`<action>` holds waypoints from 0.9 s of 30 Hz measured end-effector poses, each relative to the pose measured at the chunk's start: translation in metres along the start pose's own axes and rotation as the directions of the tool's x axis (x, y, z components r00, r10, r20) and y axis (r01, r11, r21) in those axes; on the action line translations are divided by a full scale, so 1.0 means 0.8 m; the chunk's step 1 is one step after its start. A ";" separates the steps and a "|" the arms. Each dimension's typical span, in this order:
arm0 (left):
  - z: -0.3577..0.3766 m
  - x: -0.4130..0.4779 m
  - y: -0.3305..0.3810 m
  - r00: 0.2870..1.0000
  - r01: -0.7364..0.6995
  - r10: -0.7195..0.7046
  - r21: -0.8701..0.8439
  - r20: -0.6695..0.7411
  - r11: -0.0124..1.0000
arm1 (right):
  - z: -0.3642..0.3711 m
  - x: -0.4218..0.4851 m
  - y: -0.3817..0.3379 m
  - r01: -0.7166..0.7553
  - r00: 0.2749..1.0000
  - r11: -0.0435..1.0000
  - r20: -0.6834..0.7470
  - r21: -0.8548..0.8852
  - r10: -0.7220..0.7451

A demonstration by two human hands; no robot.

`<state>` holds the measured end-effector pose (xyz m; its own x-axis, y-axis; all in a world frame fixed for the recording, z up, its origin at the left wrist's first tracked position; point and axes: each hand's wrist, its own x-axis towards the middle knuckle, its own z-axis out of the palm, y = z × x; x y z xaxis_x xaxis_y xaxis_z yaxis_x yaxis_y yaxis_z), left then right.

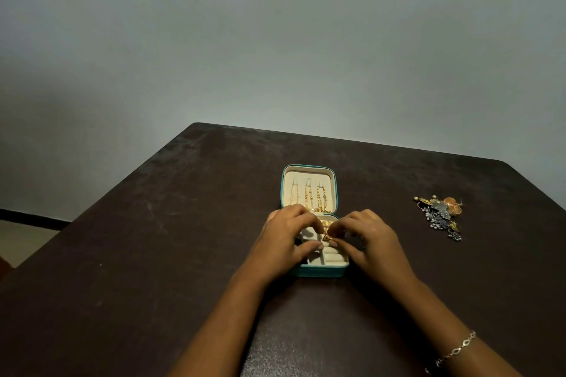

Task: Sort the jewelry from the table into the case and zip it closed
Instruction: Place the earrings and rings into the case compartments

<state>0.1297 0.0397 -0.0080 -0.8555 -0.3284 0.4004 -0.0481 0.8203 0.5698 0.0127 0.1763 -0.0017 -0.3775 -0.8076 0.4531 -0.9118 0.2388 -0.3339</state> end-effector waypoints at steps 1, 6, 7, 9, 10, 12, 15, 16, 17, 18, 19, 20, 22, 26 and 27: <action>0.000 0.000 0.000 1.000 0.000 0.000 0.001 -0.001 1.000 | 0.000 0.000 0.000 0.010 1.000 1.000 0.003 -0.014 -0.010; 0.000 0.000 0.000 1.000 -0.004 0.004 -0.001 -0.007 1.000 | 0.000 0.000 0.003 0.051 0.998 0.996 0.031 -0.074 -0.049; 0.000 0.000 0.000 1.000 -0.001 0.001 -0.001 -0.005 1.000 | 0.000 0.000 0.003 0.053 0.998 0.996 0.032 -0.071 -0.051; 0.001 0.000 -0.001 1.000 -0.006 0.006 0.000 -0.010 1.000 | -0.002 -0.001 0.005 0.042 0.999 0.998 0.021 -0.041 -0.041; 0.001 0.000 -0.002 1.000 -0.011 0.011 0.001 -0.014 1.000 | -0.003 -0.002 0.005 0.032 0.999 0.999 0.017 -0.025 -0.031; 0.002 0.000 -0.003 1.000 -0.014 0.014 0.001 -0.019 1.000 | -0.003 -0.004 0.007 0.042 0.999 0.999 0.016 -0.007 -0.042; 0.002 0.000 -0.003 0.999 -0.014 0.014 -0.005 -0.034 1.000 | -0.003 -0.006 0.007 0.071 0.997 0.997 0.010 0.029 -0.072; 0.002 0.000 -0.003 0.999 -0.019 0.019 -0.013 -0.049 1.000 | -0.003 -0.006 0.008 0.070 0.997 0.996 -0.020 0.056 -0.069; 0.002 -0.001 -0.002 0.998 -0.022 0.021 -0.022 -0.060 1.000 | -0.005 -0.006 0.010 0.061 0.997 0.994 -0.056 0.086 -0.056; 0.001 -0.001 -0.002 0.997 -0.023 0.021 -0.028 -0.069 0.999 | -0.009 -0.005 0.013 0.051 0.995 0.993 -0.086 0.111 -0.042; 0.001 -0.001 -0.002 0.997 -0.024 0.022 -0.030 -0.074 0.999 | -0.014 -0.006 0.018 0.046 0.993 0.991 -0.111 0.128 -0.031; 0.001 -0.001 -0.002 0.997 -0.024 0.021 -0.032 -0.079 0.999 | -0.020 -0.007 0.026 0.039 0.992 0.990 -0.128 0.136 -0.022; 0.001 -0.002 -0.002 0.996 -0.024 0.020 -0.037 -0.083 0.999 | -0.033 -0.011 0.048 0.004 0.988 0.990 -0.156 0.138 0.018; 0.002 -0.002 -0.002 0.994 -0.033 0.029 -0.038 -0.108 0.999 | -0.064 -0.029 0.101 -0.185 0.964 0.970 -0.163 0.158 0.210; 0.002 -0.002 -0.001 0.993 -0.031 0.026 -0.039 -0.115 0.999 | -0.072 -0.035 0.113 -0.248 0.950 0.953 -0.148 0.173 0.274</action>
<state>0.1300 0.0403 -0.0104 -0.7914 -0.3587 0.4949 -0.0017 0.8110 0.5850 -0.0686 0.2517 0.0025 -0.6324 -0.6223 0.4613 -0.7477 0.3345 -0.5737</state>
